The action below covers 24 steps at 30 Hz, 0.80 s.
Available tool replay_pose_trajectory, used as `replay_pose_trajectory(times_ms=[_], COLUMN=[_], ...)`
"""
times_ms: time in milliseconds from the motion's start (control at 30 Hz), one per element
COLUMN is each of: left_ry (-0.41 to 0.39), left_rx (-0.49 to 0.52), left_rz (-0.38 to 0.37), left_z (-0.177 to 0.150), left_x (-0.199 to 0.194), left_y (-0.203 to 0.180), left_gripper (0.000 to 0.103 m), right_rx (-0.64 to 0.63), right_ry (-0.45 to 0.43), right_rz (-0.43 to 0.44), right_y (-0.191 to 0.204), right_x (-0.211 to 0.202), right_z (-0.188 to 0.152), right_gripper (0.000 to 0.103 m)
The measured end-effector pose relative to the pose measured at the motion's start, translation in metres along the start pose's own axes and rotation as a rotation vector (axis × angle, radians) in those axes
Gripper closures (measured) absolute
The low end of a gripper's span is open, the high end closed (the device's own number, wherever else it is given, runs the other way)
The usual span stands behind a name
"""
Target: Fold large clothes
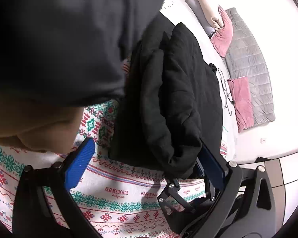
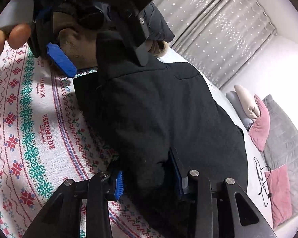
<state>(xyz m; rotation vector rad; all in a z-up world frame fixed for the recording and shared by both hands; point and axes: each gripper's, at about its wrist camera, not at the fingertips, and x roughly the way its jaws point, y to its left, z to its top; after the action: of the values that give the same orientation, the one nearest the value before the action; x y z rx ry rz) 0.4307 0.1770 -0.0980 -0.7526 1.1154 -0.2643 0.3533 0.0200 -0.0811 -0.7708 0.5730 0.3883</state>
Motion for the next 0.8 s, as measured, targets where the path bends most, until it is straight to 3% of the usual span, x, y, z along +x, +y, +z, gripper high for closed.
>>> replay_pose_trajectory(times_ms=[200,300,400,500,800], left_ry=[0.002,-0.045,-0.072,-0.077,-0.148], left_rx=[0.008,0.012,0.020,0.075,0.107], left_rz=[-0.054,-0.040,-0.040,0.007,0.055], left_z=[-0.005,-0.007,-0.006,-0.005,-0.014], left_x=[0.029,0.040,0.037,0.028,0.029], left_y=[-0.007,-0.009,-0.007,-0.014,-0.029], left_gripper=[0.001,0.001,0.012,0.022,0.039], right_rx=[0.033,0.022,0.043,0.079,0.134], right_ry=[-0.021,-0.023,-0.025,-0.029,-0.028], right_rz=[0.060,0.064,0.090,0.136,0.195], right_y=[-0.011,-0.017,-0.021,-0.031,-0.045], right_x=[-0.001,0.001,0.002,0.004,0.008], right_z=[0.000,-0.002,-0.003,-0.005,-0.005], right_gripper=[0.064,0.064,0.064,0.064,0.064])
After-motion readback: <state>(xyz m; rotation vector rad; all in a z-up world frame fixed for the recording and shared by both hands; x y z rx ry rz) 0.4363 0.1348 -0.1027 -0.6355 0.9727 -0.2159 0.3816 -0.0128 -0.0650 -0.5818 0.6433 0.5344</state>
